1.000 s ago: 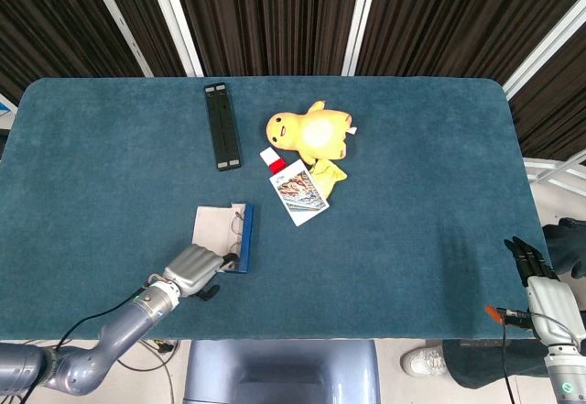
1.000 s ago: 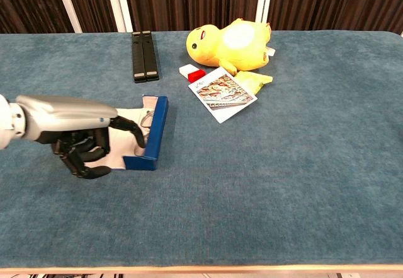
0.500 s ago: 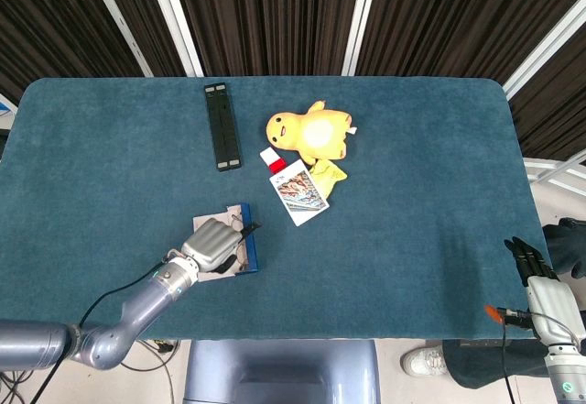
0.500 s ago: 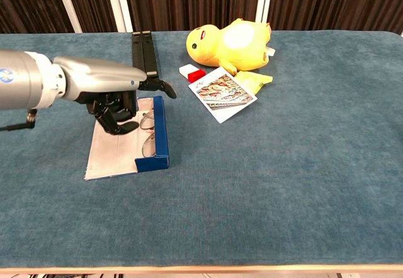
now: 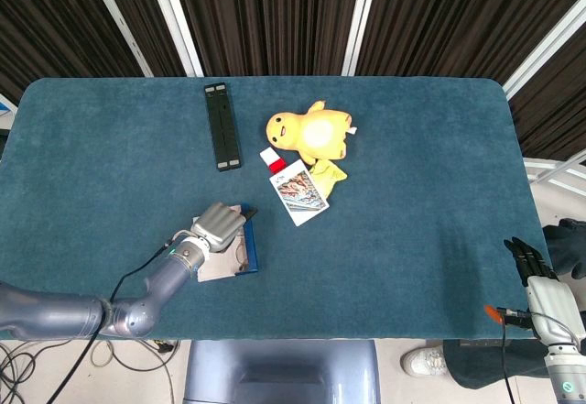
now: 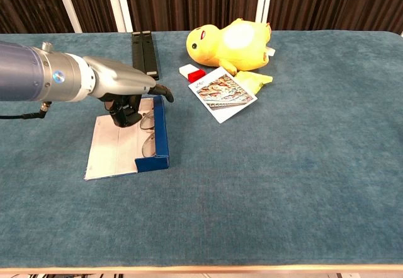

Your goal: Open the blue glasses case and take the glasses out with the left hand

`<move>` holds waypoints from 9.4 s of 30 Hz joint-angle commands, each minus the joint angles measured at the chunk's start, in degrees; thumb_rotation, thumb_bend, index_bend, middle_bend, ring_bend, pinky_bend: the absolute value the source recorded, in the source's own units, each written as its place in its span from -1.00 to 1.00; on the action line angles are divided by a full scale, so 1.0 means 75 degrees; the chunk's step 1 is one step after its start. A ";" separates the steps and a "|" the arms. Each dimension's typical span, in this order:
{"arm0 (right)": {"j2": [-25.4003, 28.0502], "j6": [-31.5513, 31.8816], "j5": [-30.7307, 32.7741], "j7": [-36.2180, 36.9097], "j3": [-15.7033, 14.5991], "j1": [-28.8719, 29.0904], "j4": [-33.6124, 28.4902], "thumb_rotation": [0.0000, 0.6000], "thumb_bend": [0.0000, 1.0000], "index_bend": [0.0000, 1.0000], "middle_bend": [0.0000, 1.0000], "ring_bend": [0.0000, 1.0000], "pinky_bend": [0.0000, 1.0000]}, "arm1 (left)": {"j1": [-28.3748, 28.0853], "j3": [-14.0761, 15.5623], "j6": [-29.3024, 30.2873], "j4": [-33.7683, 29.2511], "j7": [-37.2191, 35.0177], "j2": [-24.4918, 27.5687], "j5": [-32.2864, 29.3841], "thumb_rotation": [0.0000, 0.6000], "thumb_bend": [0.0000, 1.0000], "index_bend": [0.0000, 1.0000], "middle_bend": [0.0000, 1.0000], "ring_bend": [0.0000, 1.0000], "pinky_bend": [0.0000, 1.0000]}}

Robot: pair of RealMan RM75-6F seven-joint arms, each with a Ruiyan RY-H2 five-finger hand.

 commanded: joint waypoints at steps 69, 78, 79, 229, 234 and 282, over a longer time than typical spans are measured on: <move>-0.0006 0.0044 -0.0011 -0.0044 -0.0001 -0.0018 -0.0022 1.00 -0.74 -1.00 -1.00 -1.00 -0.60 | 0.1746 0.0471 0.1508 -0.0782 -0.1904 0.0512 0.1857 1.00 -0.40 -0.10 0.93 0.77 0.90; -0.0008 0.0046 -0.0007 -0.0054 -0.0001 -0.0021 -0.0025 1.00 -0.74 -1.00 -1.00 -1.00 -0.60 | 0.1784 0.0405 0.1388 -0.0717 -0.1790 0.0426 0.1791 1.00 -0.39 -0.08 0.93 0.77 0.90; -0.0008 0.0046 -0.0007 -0.0053 -0.0001 -0.0020 -0.0024 1.00 -0.74 -1.00 -1.00 -1.00 -0.60 | 0.1787 0.0393 0.1373 -0.0707 -0.1783 0.0414 0.1778 1.00 -0.39 -0.08 0.93 0.77 0.90; 0.0073 0.0037 -0.0115 0.0128 -0.0046 -0.0025 -0.0088 1.00 -0.74 -1.00 -1.00 -1.00 -0.60 | 0.5206 -0.1013 0.4019 0.0376 -0.1242 -0.1576 0.3114 1.00 -0.20 0.05 1.00 0.89 0.96; 0.0071 0.0036 -0.0119 0.0132 -0.0046 -0.0023 -0.0084 1.00 -0.74 -1.00 -1.00 -1.00 -0.60 | 0.5201 -0.1003 0.3989 0.0423 -0.1194 -0.1630 0.3114 1.00 -0.20 0.05 1.00 0.89 0.96; 0.0072 0.0030 -0.0082 0.0129 -0.0037 -0.0019 -0.0094 1.00 -0.74 -1.00 -1.00 -1.00 -0.60 | 0.4483 -0.1761 0.3656 -0.0197 -0.0509 -0.2139 0.2857 1.00 0.02 0.23 1.00 0.90 0.98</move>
